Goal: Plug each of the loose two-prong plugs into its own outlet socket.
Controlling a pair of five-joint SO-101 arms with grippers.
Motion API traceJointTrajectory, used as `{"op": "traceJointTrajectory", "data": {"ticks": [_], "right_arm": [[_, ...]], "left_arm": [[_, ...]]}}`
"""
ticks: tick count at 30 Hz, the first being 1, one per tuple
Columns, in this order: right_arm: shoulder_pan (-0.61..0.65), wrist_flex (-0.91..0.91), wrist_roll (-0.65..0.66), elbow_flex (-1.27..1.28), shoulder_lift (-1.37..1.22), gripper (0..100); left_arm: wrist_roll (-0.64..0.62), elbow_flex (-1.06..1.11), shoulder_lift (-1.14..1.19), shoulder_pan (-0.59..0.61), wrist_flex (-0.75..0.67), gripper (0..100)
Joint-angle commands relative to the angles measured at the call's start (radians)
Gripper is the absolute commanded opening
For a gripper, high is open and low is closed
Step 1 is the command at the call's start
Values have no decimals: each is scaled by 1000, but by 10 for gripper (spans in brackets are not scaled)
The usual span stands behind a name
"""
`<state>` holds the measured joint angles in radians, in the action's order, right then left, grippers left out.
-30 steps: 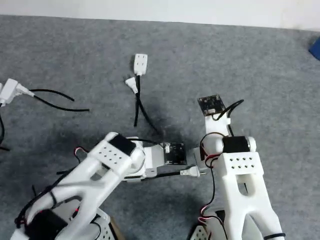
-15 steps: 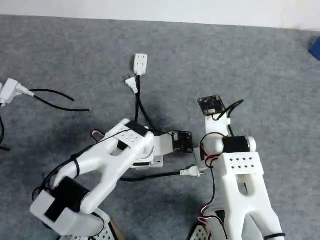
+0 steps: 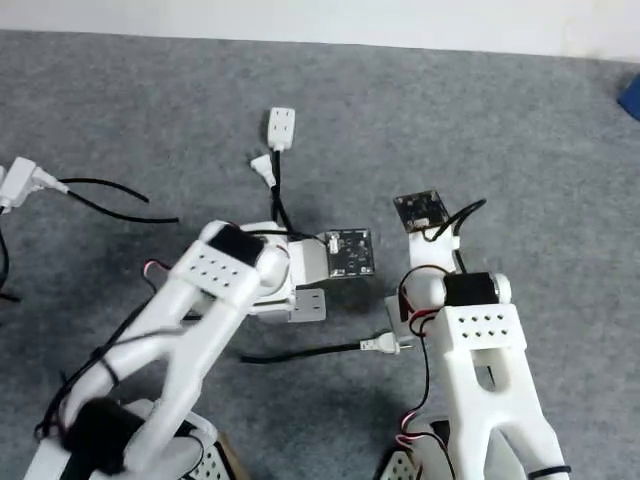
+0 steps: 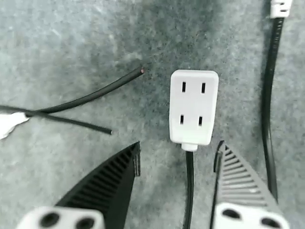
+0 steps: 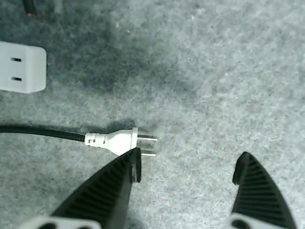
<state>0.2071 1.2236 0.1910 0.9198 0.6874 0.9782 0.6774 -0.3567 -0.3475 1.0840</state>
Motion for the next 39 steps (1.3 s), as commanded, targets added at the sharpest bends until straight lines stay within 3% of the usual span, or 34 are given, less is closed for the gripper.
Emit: {"op": "traceJointTrajectory", "data": {"ticks": [1,6,8,13,19,22,29,39], "right_arm": [[70,8,0,-2,13,307],[236,-30,25,71,13,307],[286,-38,114,110,15,307],[303,-30,385,159,22,307],[354,-38,769,185,18,307],[355,-48,878,177,16,307],[355,-203,1014,265,13,307],[355,-389,1016,404,15,304]], "left_arm": [[-87,-35,-97,25,34,245],[-511,-64,-147,148,-68,245],[-652,-61,-147,189,-72,245],[-783,-22,-147,236,-110,245],[-799,102,-147,229,-259,245],[-799,124,-147,231,-269,245],[-799,127,-147,234,-269,245],[-799,139,-147,228,-270,245]]}}
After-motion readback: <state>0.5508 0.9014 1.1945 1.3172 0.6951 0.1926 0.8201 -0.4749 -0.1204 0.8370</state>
